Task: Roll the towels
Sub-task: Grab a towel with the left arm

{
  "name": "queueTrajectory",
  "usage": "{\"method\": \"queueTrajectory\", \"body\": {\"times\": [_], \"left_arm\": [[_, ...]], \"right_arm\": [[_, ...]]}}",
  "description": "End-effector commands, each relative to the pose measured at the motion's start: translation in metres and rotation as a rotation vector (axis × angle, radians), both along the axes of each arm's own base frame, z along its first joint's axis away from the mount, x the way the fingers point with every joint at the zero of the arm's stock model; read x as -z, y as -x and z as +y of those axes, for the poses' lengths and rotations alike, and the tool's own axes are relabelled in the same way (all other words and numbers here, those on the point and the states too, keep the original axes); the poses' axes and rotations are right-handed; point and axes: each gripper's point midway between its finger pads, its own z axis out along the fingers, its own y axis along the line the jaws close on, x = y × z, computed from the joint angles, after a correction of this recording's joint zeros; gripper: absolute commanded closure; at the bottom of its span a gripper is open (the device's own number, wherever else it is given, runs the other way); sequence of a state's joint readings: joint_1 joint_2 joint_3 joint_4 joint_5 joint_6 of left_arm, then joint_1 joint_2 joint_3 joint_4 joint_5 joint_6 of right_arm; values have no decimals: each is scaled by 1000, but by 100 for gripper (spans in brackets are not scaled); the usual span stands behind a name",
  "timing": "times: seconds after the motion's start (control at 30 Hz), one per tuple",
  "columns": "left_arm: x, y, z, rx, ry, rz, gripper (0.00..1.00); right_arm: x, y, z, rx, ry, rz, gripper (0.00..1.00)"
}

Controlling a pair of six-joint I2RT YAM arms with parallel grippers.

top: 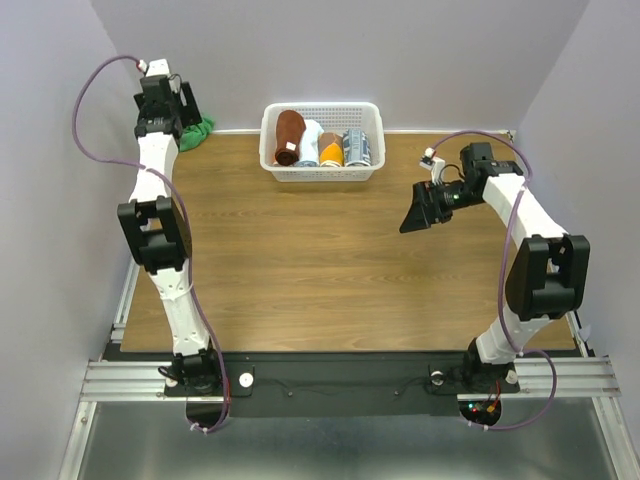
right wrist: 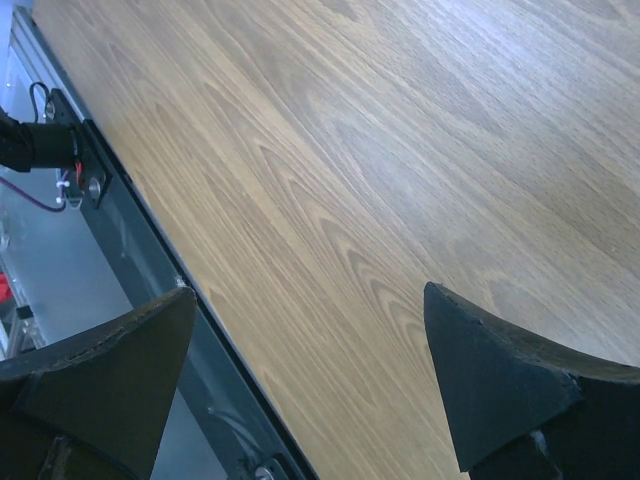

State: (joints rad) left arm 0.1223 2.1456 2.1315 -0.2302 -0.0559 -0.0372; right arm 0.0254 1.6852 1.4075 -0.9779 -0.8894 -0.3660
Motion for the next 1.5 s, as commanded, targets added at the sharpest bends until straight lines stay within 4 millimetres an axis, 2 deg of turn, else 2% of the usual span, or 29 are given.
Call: {"method": "queueTrajectory", "body": {"times": [0.0,0.1,0.13,0.17,0.23,0.27,0.3,0.33,0.43,0.47,0.53,0.6,0.93,0.97,1.0,1.1,1.13,1.17,1.2,1.27,1.3,1.33,1.37,1.43,1.47], "left_arm": [[2,-28,18,-48,63,-82,8],[20,-39,29,-58,93,-102,9],[19,-45,36,-61,94,-138,9],[34,-51,37,-54,111,-132,9],[40,-60,42,-32,121,-162,10],[54,-67,43,-30,135,-157,10],[58,-71,47,-30,141,-169,11],[78,-75,51,-34,155,-152,11],[89,-84,60,-40,205,-182,12],[106,-86,65,-40,229,-169,13],[108,-91,70,-46,273,-198,14],[121,-94,75,-49,314,-204,16],[147,-115,76,-87,570,-301,29],[161,-116,73,-85,611,-291,31],[159,-118,72,-96,668,-317,34],[174,-121,70,-125,778,-338,37],[169,-123,70,-110,789,-370,38],[174,-123,69,-113,802,-374,51],[173,-124,68,-104,812,-387,59],[158,-127,65,-51,791,-434,73],[149,-128,60,-20,747,-447,90],[143,-129,57,3,727,-452,96],[120,-128,48,52,712,-471,100],[110,-123,37,95,670,-464,100],[69,-117,31,137,636,-502,100]], "right_arm": [[12,-9,-2,12,-3,15,0],[21,-11,-2,16,-2,43,0],[23,-13,-3,20,2,50,0],[24,-15,-3,24,9,52,0],[31,-19,-5,31,21,67,0],[31,-21,-5,33,25,70,0],[35,-22,-6,36,28,80,0],[37,-23,-7,40,35,84,0],[46,-23,-7,45,41,110,0],[48,-24,-7,48,45,119,0],[54,-24,-8,53,51,136,0],[57,-25,-8,57,56,147,0],[63,-42,-11,95,75,169,0],[64,-43,-12,98,85,166,0],[67,-43,-12,99,90,172,0],[70,-42,-15,109,104,180,0],[70,-41,-16,110,110,177,0],[71,-41,-18,115,123,175,0],[71,-41,-18,117,125,175,0],[74,-41,-19,119,131,184,0],[75,-42,-19,120,130,187,0],[73,-44,-18,121,126,184,0],[75,-43,-17,116,120,192,0],[72,-46,-16,116,110,186,0],[71,-47,-15,112,100,181,0]]}}
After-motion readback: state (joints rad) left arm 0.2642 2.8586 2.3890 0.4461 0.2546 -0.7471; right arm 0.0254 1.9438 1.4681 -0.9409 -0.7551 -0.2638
